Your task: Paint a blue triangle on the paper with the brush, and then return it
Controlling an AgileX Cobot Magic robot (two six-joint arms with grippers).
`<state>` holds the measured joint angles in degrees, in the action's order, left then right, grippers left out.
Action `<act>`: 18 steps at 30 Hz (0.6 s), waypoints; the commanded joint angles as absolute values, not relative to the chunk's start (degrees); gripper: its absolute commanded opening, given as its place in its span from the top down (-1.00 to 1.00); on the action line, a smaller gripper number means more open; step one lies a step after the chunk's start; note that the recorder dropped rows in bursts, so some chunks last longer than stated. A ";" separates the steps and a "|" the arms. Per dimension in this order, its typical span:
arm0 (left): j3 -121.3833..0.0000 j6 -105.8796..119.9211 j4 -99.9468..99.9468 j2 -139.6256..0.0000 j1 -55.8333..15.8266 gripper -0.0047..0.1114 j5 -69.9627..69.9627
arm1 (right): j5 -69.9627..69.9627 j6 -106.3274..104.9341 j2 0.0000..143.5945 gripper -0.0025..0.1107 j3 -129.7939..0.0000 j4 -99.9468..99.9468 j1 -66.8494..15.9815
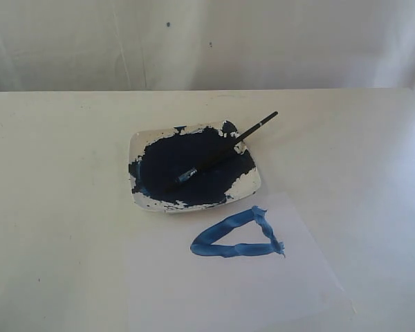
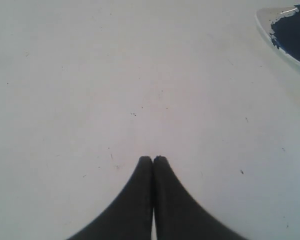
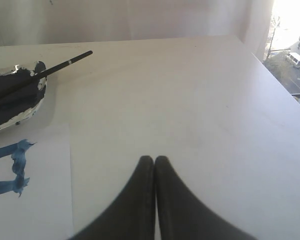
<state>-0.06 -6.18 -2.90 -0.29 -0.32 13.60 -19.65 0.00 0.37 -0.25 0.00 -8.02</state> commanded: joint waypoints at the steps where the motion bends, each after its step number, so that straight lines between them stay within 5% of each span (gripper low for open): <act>1: 0.00 -6.01 -3.11 0.00 -0.69 0.92 12.64 | -19.21 0.00 0.00 0.96 0.00 0.30 -8.32; 18: 0.00 -6.01 -3.11 0.00 -3.15 0.92 11.95 | -19.21 0.00 0.00 0.96 0.00 0.30 -8.32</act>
<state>-0.06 -6.18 -2.90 -0.29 -2.74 12.21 -19.65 0.00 0.37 -0.25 0.00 -8.02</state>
